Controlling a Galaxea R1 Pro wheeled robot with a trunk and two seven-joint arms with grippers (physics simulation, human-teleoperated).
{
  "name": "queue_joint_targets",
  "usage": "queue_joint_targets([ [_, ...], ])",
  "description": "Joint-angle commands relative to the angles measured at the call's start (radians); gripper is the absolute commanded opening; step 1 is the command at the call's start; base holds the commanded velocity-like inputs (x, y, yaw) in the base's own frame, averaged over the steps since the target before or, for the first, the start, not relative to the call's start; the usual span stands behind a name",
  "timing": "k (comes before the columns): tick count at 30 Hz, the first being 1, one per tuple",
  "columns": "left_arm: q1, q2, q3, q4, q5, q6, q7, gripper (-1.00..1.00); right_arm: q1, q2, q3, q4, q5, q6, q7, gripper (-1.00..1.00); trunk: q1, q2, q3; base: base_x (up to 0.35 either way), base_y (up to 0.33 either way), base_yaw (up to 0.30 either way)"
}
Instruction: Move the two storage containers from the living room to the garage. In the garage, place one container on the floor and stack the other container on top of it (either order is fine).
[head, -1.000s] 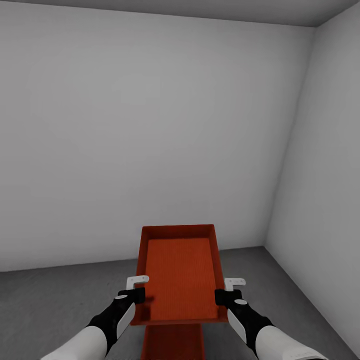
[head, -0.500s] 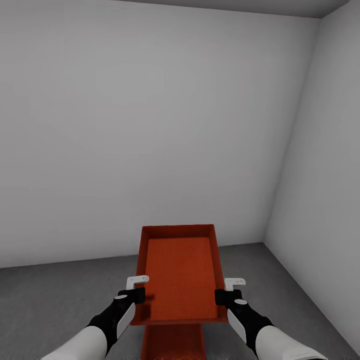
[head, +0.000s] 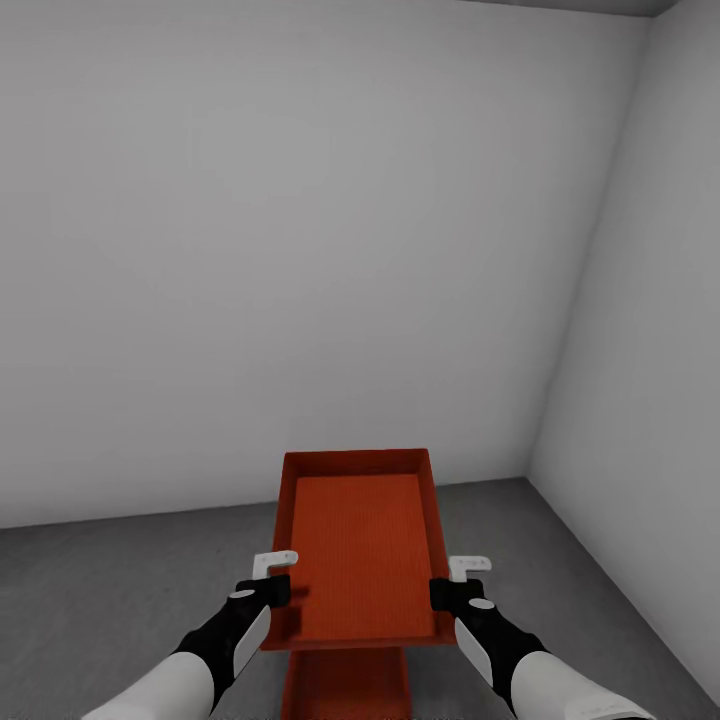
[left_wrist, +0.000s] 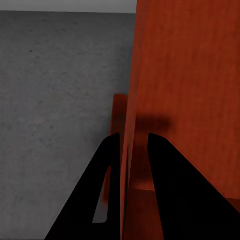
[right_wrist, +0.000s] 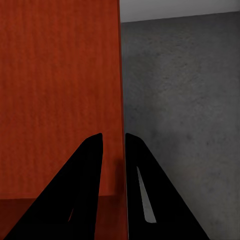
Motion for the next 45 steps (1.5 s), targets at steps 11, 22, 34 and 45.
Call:
queue_joint_targets([
  [11, 0.0, 0.032, 0.016, -0.013, -0.012, -0.037, 0.025, -1.0, 0.0, -0.005, 0.0, 0.003, -0.009, -0.003, -0.008, -1.0, 0.0, -0.001, -0.018, 0.0, 0.0, 0.0],
  [22, 0.0, 0.032, 0.016, -0.013, -0.013, -0.037, 0.025, -1.0, 0.0, -0.005, 0.0, 0.004, -0.009, -0.003, -0.008, -1.0, 0.0, -0.001, -0.036, 0.0, 0.0, 0.0],
  [34, 0.0, 0.032, 0.016, -0.013, -0.012, -0.037, 0.025, -1.0, 0.0, -0.006, 0.0, 0.003, -0.009, -0.003, -0.008, -1.0, 0.0, -0.001, -0.055, 0.0, 0.0, 0.0],
  [45, 0.0, 0.032, 0.016, -0.013, -0.013, -0.037, 0.025, -1.0, 0.0, -0.006, 0.0, 0.003, -0.009, -0.003, -0.008, -1.0, 0.0, -0.001, -0.073, 0.0, 0.0, 0.0],
])
